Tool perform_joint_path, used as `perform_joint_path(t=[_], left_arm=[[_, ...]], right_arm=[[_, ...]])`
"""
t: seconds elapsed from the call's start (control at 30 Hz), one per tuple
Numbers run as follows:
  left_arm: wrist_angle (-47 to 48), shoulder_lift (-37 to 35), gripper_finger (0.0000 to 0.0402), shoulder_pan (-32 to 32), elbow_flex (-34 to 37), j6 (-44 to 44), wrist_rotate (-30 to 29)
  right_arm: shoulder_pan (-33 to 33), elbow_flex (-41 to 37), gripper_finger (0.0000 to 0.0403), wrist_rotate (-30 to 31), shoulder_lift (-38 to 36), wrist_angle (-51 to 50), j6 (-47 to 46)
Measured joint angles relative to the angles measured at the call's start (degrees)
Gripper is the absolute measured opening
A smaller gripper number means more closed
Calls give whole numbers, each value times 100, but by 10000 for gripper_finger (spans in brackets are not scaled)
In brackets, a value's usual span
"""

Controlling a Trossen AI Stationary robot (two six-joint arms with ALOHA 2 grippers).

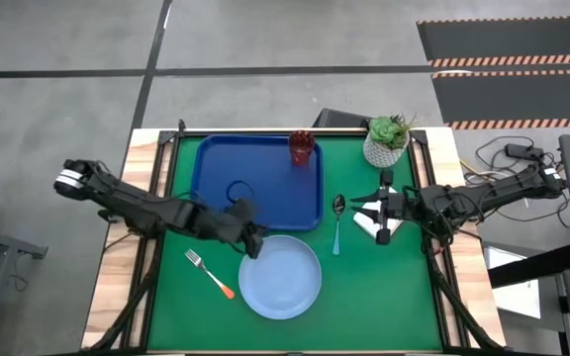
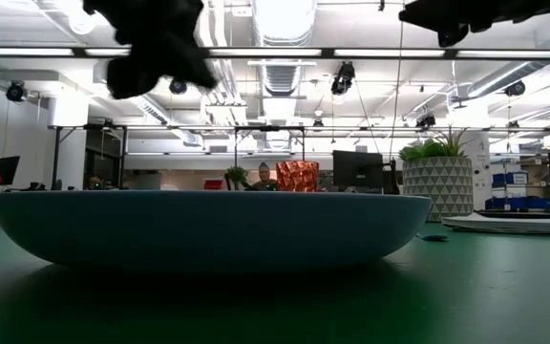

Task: Pick and place plate/cup/fork/spoon on tray
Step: Put the blue plate on the blue tray to the bottom left of the orange cup

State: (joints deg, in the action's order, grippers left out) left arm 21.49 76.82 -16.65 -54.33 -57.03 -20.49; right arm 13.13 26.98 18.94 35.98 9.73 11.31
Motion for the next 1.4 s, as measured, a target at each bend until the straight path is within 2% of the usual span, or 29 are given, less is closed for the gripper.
perform_joint_path(t=[0.07,0.17,0.3,0.47,0.77,0.87,1.17,1.4], left_arm=[[1000,315,15,-48,-455,-407,274],[1955,716,15,-113,-936,-783,776],[2482,1142,15,-120,-1068,-1279,1380],[2404,1454,15,-117,-997,-1336,1694],[2387,1382,19,-96,-868,-1327,1570],[2291,1382,37,-96,-783,-1318,1465],[1735,1392,136,-96,-434,-1317,1105],[1086,1392,153,-96,-83,-1313,1016]], right_arm=[[0,0,63,-2,-8,-172,0],[0,0,65,8,22,-334,13],[-2,-2,65,20,54,-356,201],[-2,-1,64,59,45,-422,244],[-2,-2,64,62,45,-522,371],[-2,0,64,63,45,-522,381],[-2,-1,61,63,54,-526,376],[-2,0,59,65,56,-637,334]])
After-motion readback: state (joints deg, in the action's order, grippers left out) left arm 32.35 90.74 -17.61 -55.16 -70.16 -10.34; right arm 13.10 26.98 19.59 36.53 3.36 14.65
